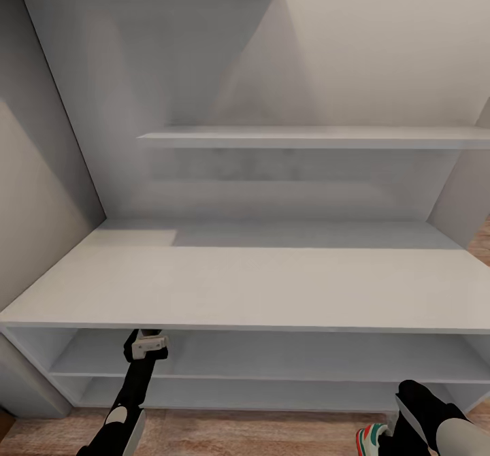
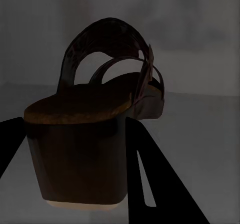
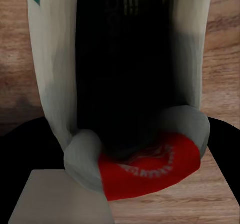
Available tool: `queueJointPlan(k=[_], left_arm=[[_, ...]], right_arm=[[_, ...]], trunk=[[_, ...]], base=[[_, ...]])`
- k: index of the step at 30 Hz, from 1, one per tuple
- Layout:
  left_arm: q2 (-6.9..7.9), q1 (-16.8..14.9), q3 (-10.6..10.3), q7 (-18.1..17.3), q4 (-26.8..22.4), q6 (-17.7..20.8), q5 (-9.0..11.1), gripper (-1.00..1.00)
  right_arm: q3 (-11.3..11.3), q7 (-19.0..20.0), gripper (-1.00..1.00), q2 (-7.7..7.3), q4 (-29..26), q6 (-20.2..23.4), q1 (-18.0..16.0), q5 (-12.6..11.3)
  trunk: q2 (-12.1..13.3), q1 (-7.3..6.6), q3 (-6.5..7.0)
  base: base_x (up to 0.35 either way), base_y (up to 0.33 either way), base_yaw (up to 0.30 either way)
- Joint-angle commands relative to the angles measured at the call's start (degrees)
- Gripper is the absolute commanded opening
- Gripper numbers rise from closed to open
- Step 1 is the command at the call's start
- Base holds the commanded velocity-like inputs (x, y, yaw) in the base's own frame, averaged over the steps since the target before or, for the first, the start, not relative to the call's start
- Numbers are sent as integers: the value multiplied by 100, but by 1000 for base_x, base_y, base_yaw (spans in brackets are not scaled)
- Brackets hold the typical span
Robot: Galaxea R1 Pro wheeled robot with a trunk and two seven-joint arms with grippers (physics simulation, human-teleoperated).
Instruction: Pick up the two gym shoes and the two sandals from the corridor floor and place them onto the hallstand (shoe rack) in the corridor, making sure they are on the rack and not on the floor. Arrange them so the two gym shoes are next to each other and the two sandals are next to each other.
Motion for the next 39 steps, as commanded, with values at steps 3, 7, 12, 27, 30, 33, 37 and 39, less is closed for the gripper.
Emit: queueJointPlan(k=[3,7,12,27,30,33,37,39], left_arm=[[0,0,0,0,2,1,1,-100],[0,0,2,0,3,1,1,-100],[0,0,7,-1,7,1,1,-100],[3,0,12,0,12,2,1,-100],[6,0,15,0,13,2,1,-100],[7,0,16,1,15,2,1,-100],[8,0,17,-2,42,2,1,-100],[8,0,17,-1,76,2,1,-100]], right_arm=[[-1,2,-100,1,0,1,0,-3],[-1,2,-100,-1,0,1,0,-2],[-1,2,-100,3,0,1,0,-3],[-1,3,-100,4,0,1,3,-2],[-1,3,-100,4,0,1,5,-2],[-1,3,-100,1,0,1,4,-2],[-1,3,-100,1,0,1,5,-2],[-1,3,-100,4,0,1,6,-3]], trunk=[[0,0,0],[0,0,0],[0,0,0],[0,0,0],[0,0,0],[0,0,0],[0,0,0],[0,0,0]], base=[[0,0,0],[0,0,0],[0,0,0],[0,0,0],[0,0,0],[0,0,0],[0,0,0],[0,0,0]])
